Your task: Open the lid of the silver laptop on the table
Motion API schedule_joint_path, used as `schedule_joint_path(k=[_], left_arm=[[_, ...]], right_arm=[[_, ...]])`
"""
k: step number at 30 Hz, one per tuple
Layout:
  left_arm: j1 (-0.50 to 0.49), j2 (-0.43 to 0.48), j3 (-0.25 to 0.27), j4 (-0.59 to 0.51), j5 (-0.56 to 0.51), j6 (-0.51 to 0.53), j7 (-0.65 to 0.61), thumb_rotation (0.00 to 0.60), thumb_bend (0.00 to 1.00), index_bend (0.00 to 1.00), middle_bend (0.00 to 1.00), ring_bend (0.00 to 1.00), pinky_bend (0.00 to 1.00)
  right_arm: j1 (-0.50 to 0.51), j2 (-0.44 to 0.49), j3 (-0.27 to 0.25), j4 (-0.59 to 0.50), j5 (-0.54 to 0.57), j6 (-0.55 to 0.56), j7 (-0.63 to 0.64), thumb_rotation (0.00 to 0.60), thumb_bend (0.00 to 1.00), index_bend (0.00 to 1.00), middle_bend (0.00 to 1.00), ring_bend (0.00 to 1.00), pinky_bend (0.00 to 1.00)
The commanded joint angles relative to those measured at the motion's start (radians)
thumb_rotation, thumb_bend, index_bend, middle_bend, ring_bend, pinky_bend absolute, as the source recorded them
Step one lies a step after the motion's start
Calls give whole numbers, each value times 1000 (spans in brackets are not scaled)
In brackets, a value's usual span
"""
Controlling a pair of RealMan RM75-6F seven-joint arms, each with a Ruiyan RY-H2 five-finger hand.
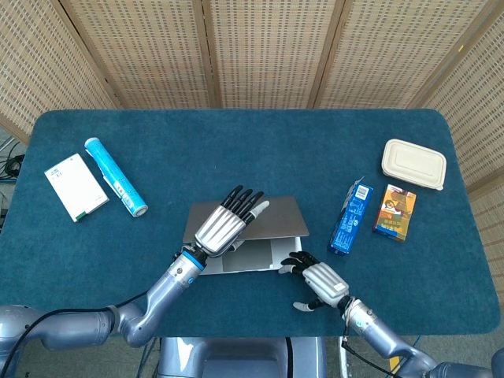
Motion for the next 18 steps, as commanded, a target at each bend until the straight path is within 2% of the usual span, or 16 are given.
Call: schedule_joint_path(k=[1, 6, 18], left_arm=[[1, 4, -2, 0, -6, 0, -2, 600, 395, 0, 0, 0, 0], [1, 8, -4, 0, -13, 0, -5, 600, 393, 0, 0, 0, 0], [-8, 12, -37, 9, -62, -7, -17, 600, 394, 0, 0, 0, 0]], right_arm=[[-3, -7, -4, 7, -2, 7, 7, 600, 260, 221, 173, 0, 27], [-6, -17, -13, 21, -5, 15, 6, 600, 260, 231, 205, 0, 27], [-4, -20, -30, 19, 4, 0, -5, 600, 260, 231, 206, 0, 27]])
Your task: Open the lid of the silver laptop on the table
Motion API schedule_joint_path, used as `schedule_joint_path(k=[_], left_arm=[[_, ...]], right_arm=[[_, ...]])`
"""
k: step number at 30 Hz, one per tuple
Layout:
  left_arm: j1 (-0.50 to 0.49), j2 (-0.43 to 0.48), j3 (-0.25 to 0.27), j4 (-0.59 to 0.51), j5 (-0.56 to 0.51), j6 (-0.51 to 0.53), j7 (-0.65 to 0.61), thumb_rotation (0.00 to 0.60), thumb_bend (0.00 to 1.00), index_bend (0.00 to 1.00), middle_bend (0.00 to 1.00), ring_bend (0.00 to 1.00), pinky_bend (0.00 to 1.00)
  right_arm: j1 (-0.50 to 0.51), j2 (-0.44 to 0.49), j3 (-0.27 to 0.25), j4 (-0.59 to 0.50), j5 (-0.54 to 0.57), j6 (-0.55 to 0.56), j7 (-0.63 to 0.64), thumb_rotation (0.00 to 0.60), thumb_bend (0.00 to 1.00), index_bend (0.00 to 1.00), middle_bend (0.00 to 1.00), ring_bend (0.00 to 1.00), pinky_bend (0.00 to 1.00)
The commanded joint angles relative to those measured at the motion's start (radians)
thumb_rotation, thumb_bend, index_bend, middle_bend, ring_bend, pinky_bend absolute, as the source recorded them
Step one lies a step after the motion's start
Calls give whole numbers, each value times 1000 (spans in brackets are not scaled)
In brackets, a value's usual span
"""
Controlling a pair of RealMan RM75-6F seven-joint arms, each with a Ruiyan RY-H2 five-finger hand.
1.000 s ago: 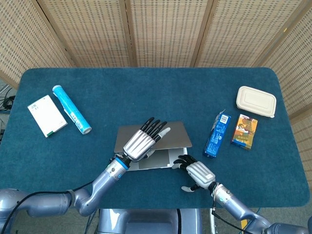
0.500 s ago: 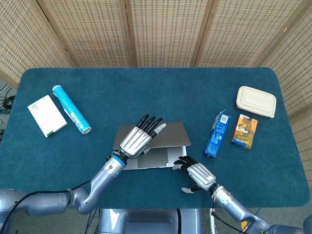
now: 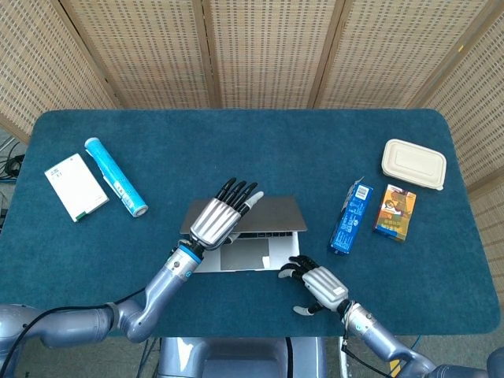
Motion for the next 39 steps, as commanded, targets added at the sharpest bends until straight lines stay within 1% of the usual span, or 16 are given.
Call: schedule_joint_path(k=[1, 6, 13, 18, 24, 39], left_arm=[[-4, 3, -10, 1, -16, -5, -5, 600, 394, 0, 0, 0, 0], [-7, 8, -29, -3, -46, -7, -16, 600, 394, 0, 0, 0, 0], [-21, 20, -59, 19, -79, -10, -16, 600, 394, 0, 0, 0, 0], [-38, 36, -89, 51, -111, -21, -11, 600, 393, 0, 0, 0, 0], [-55, 63, -108, 97, -141, -36, -1, 600, 391, 0, 0, 0, 0], [-85, 115, -110, 228, -217, -70, 36, 600, 385, 0, 0, 0, 0]], right_arm=[[0, -2, -2, 1, 2, -2, -1, 600, 260, 231, 206, 0, 27], [4, -1, -3, -3, 4, -5, -4, 600, 260, 231, 205, 0, 27], [4, 1, -4, -5, 13, -11, -8, 600, 260, 231, 206, 0, 27], [7, 2, -4, -8, 17, -17, -11, 600, 260, 231, 206, 0, 27], [11, 3, -3, -13, 23, -24, -15, 600, 260, 231, 206, 0, 27], [16, 9, 2, -31, 38, -35, -39, 600, 260, 231, 206, 0, 27]])
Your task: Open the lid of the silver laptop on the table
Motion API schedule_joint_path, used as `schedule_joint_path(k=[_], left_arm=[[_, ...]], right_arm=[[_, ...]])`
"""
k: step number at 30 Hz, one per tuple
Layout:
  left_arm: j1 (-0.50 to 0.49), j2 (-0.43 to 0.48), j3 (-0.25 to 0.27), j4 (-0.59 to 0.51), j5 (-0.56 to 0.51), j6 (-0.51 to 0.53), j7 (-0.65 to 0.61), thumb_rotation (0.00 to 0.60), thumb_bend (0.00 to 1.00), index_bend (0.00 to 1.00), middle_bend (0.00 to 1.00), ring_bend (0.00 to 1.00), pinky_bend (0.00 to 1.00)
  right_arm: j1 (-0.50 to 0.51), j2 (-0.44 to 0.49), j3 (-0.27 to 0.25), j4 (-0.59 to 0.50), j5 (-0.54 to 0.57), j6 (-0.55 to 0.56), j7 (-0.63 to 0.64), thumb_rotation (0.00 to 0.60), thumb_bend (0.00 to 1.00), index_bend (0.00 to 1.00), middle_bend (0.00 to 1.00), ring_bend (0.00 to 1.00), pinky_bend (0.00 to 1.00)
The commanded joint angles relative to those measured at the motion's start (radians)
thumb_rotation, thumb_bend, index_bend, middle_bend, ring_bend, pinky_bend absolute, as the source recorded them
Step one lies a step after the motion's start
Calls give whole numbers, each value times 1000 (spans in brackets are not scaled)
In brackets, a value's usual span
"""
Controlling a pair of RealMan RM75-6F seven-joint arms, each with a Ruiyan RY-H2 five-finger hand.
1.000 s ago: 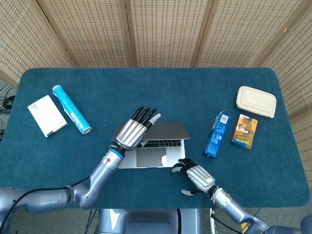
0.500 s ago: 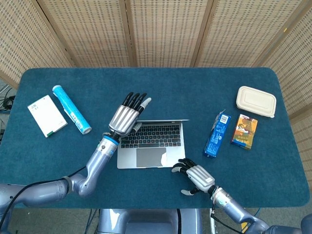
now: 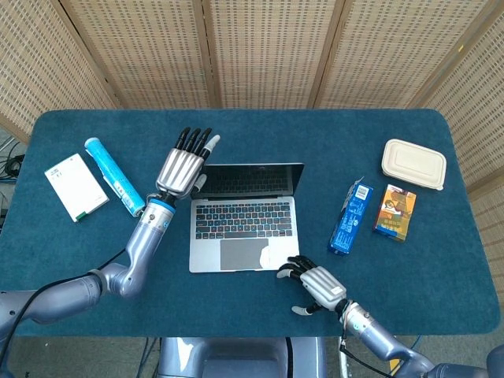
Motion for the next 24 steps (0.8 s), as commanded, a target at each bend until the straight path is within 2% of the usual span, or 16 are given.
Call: schedule_joint_path(k=[1, 9, 13, 17, 24], left_arm=[[-8, 8, 1, 25, -20, -10, 12, 600, 385, 0, 0, 0, 0], [-23, 9, -6, 90, -99, -42, 30, 600, 383, 0, 0, 0, 0], [-24, 13, -3, 89, -109, -43, 20, 600, 380, 0, 0, 0, 0], [-7, 30, 10, 47, -77, -20, -14, 600, 364, 0, 0, 0, 0], [57, 101, 42, -99, 3, 57, -79, 600, 336, 0, 0, 0, 0]], right_arm=[[1, 1, 1, -3, 2, -2, -4, 600, 260, 231, 206, 0, 27], [1, 7, 4, -14, 11, -3, -18, 600, 260, 231, 205, 0, 27], [0, 11, 5, -21, 12, -1, -25, 600, 260, 231, 205, 0, 28], [-1, 19, 10, -33, 4, 16, -22, 600, 260, 231, 204, 0, 27], [-2, 72, 34, -97, -33, 94, -6, 600, 260, 231, 188, 0, 27]])
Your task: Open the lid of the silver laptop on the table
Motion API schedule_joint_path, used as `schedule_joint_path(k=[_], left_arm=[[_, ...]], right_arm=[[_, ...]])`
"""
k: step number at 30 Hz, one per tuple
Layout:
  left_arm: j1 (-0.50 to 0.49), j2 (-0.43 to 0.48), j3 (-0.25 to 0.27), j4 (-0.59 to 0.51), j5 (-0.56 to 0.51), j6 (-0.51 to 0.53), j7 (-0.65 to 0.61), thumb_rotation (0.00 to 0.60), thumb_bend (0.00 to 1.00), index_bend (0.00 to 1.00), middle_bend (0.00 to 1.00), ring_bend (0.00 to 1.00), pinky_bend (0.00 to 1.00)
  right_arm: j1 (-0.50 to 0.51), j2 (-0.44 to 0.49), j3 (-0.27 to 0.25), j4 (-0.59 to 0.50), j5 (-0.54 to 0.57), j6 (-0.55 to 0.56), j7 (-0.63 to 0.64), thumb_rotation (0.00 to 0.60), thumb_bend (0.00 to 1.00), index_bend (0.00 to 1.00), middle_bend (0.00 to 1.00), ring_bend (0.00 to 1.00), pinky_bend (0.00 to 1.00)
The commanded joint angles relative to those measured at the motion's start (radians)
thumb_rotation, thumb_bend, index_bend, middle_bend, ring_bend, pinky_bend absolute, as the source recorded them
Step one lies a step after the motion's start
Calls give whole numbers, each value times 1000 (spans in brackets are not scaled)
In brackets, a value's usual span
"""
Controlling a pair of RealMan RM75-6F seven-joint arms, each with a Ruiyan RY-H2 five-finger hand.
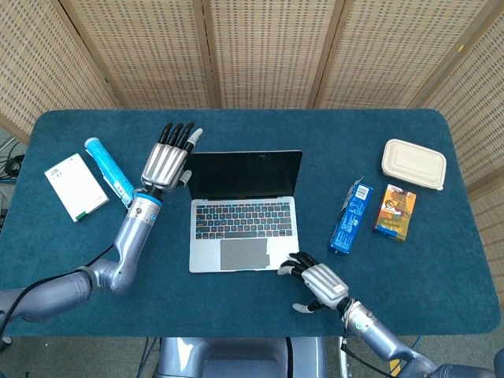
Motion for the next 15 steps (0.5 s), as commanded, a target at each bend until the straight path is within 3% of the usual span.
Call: schedule_joint_path(k=[1, 6, 15], left_arm=[[50, 57, 23, -97, 55, 65, -38, 600, 335, 0, 0, 0, 0], [142, 157, 68, -250, 129, 154, -92, 600, 331, 0, 0, 0, 0], [341, 349, 228, -447, 266, 300, -153, 600, 332, 0, 0, 0, 0]], right_arm=[[0, 44, 18, -45, -23, 45, 5, 600, 260, 231, 186, 0, 27], [-14, 132, 48, -119, -32, 120, -29, 600, 260, 231, 172, 0, 27], [-84, 239, 97, -162, 42, 227, -167, 600, 260, 231, 158, 0, 27]])
